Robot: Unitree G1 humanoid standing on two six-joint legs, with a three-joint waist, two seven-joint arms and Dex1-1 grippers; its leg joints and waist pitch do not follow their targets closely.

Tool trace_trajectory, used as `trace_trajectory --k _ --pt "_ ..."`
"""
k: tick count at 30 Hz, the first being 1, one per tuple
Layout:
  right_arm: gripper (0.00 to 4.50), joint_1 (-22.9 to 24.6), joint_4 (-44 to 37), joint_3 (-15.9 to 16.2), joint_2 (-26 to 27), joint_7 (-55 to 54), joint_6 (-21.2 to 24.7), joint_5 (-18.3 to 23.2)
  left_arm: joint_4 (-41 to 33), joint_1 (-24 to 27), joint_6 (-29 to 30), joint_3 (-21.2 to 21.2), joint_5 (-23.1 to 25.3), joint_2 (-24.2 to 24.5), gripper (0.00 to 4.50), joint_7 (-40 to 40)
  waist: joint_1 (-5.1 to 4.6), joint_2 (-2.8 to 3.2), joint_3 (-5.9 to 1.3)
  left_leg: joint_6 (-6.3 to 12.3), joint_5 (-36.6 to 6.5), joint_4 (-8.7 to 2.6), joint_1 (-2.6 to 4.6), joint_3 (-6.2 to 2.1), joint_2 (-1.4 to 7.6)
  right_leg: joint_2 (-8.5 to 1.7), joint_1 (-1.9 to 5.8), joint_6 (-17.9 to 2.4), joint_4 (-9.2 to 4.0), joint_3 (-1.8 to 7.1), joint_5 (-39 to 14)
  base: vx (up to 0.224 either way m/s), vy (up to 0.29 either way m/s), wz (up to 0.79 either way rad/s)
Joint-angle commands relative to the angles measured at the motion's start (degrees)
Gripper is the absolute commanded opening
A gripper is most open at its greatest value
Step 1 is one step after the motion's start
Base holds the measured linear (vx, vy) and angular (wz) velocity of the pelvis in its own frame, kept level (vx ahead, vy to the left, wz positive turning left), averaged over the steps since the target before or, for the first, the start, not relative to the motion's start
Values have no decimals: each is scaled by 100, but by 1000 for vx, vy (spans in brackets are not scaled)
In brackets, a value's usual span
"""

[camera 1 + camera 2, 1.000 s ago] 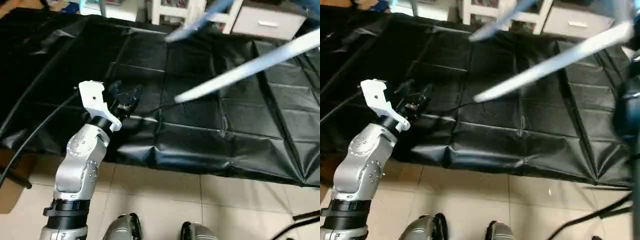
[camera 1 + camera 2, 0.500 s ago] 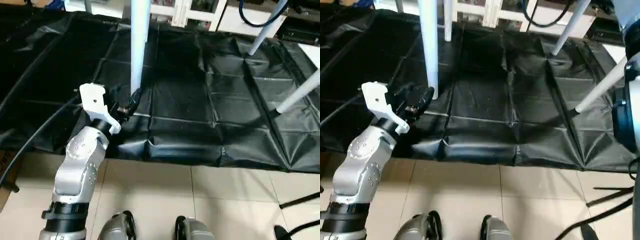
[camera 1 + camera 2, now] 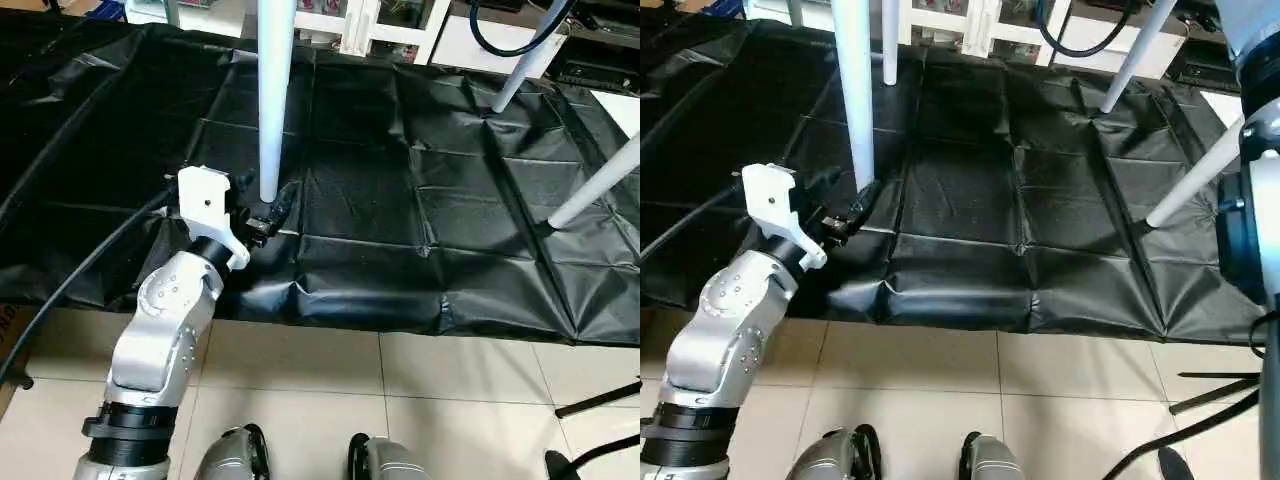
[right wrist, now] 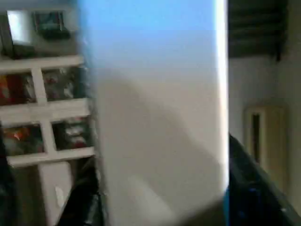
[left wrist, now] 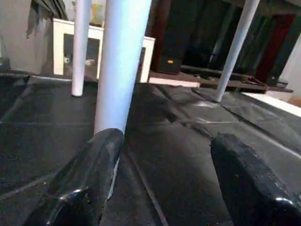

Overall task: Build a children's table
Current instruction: Flip table

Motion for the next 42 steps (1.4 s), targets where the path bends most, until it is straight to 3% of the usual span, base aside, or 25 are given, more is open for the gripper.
trace_trajectory --k 1,6,7,8,9,11,12,14,16,19,21,22,25,26,28,31,32,34,36,37,38,39,40,41,42 --pt "255 94 106 -93 -6 190 -71 181 -189 -30 78 -79 86 12 349 -69 -30 74 -544 -908 -3504 -593 542 -465 500 -120 2 -686 -335 51 -1543 0 0 0" --pt "294 181 -81 -159 -22 83 -342 188 -205 -67 106 -128 206 49 349 5 -29 96 -555 -861 -3293 -602 509 -457 498 -107 21 -752 -297 49 -1310 0 0 0" --pt "294 196 -124 -102 -63 -34 -388 98 -160 -94 94 -137 262 67 349 34 -21 145 -553 -857 -3277 -600 506 -465 493 -117 25 -770 -289 54 -1280 0 0 0" --pt "304 206 -151 -63 -95 -106 -425 37 -123 -113 87 -139 291 76 349 50 -30 115 -569 -823 -3175 -593 496 -456 493 -115 40 -786 -284 56 -1214 0 0 0" --pt "323 219 -179 -35 -128 -149 -475 -9 -58 -152 73 -144 384 99 349 115 -11 168 -577 -801 -3057 -586 501 -463 489 -124 50 -822 -268 59 -1104 0 0 0" --pt "331 239 -232 -24 -170 -150 -605 -6 35 -213 77 -154 517 138 349 201 -5 162 -593 -739 -2938 -569 513 -440 486 -106 50 -851 -270 60 -976 0 0 0" --pt "331 271 -289 -20 -202 -99 -755 13 134 -283 134 -143 589 154 349 274 7 202 -595 -678 -2870 -559 511 -442 477 -113 64 -868 -269 65 -911 0 0 0" --pt "365 307 -326 -42 -216 -28 -871 53 187 -324 186 -127 605 147 349 321 2 164 -613 -599 -2701 -543 492 -441 480 -112 98 -898 -258 64 -763 0 0 0" --pt "371 361 -353 -56 -220 117 -978 98 238 -363 215 -108 650 133 349 391 18 181 -618 -485 -2577 -526 486 -429 484 -111 103 -963 -263 65 -741 0 0 0" --pt "401 612 -567 40 -310 14 -1673 -2 359 -448 302 -21 701 -22 349 642 28 193 -629 -426 -2422 -508 479 -440 492 -121 125 -1053 -252 68 -592 0 0 0" --pt "416 792 -880 133 -446 -653 -2195 -250 421 -496 410 -20 746 -84 349 749 60 219 -644 -419 -2160 -504 491 -420 489 -98 118 -1079 -241 48 -381 0 0 0" --pt "416 859 -1033 129 -510 -993 -2363 -346 442 -514 417 -22 748 -107 349 768 53 204 -656 -392 -2103 -493 487 -409 476 -89 126 -1087 -237 48 -337 0 0 0" --pt "416 973 -1252 45 -586 -1320 -2544 -383 471 -543 387 -3 763 -170 349 864 62 195 -682 -188 -1870 -449 459 -406 458 -106 188 -1109 -237 55 -196 0 0 0" --pt "416 1024 -1357 22 -639 -1467 -2622 -444 492 -558 337 -26 828 -176 349 902 77 221 -686 -101 -1842 -438 462 -408 461 -115 196 -1144 -235 57 -187 0 0 0" --pt "416 1177 -1636 -132 -740 -1728 -2888 -504 534 -565 203 -129 997 -158 349 914 94 266 -675 -65 -1801 -449 476 -415 473 -94 193 -1122 -246 46 -172 0 0 0" --pt "416 1334 -1880 -289 -804 -1814 -3237 -473 572 -570 199 -149 863 -181 349 713 91 247 -677 -24 -1911 -448 477 -416 468 -87 195 -1108 -254 38 -255 0 0 0" --pt "416 1511 -2114 -391 -833 -1853 -3601 -380 583 -586 230 -88 743 -257 349 698 119 321 -670 -99 -2089 -472 510 -422 483 -97 172 -1066 -288 34 -421 0 0 0" --pt "416 1889 -2543 -479 -840 -1723 -4239 2 608 -592 108 0 620 -374 349 721 125 315 -669 -244 -2339 -501 544 -433 489 -79 156 -976 -296 21 -503 0 0 0" --pt "416 1889 -2543 -479 -840 -1723 -4239 2 608 -592 108 0 620 -374 349 721 87 300 -679 -270 -2635 -519 529 -457 480 -66 162 -897 -309 1 -695 0 0 0" --pt "416 2797 -3513 -84 -780 -724 -3878 1568 481 -499 -115 165 414 -613 349 828 88 330 -686 -264 -2665 -517 535 -461 477 -73 166 -907 -310 1 -721 0 0 0" --pt "416 3095 -3864 67 -777 -417 -3609 2089 437 -472 -206 209 382 -677 349 878 157 398 -640 -139 -2803 -529 615 -465 523 -142 161 -851 -387 46 -622 0 0 0" --pt "416 3196 -3982 117 -777 -314 -3519 2264 423 -463 -237 224 371 -699 349 894 78 359 -609 -200 -3106 -603 556 -511 509 -51 210 -821 -396 -15 -890 0 0 0" --pt "416 3982 -4971 293 -761 50 -2524 3187 252 -366 -281 247 329 -771 349 947 107 480 -637 -309 -3229 -614 567 -563 522 -78 230 -825 -363 -22 -1001 0 0 0" --pt "416 4323 -5362 340 -753 35 -2157 3476 183 -310 -242 238 329 -779 349 964 98 413 -648 -317 -3275 -637 630 -545 546 -64 218 -810 -425 -9 -944 0 0 0" --pt "416 4832 -5943 410 -742 12 -1610 3905 80 -227 -184 224 328 -792 349 988 108 482 -650 -314 -3152 -672 604 -577 563 -60 267 -807 -418 6 -778 0 0 0"
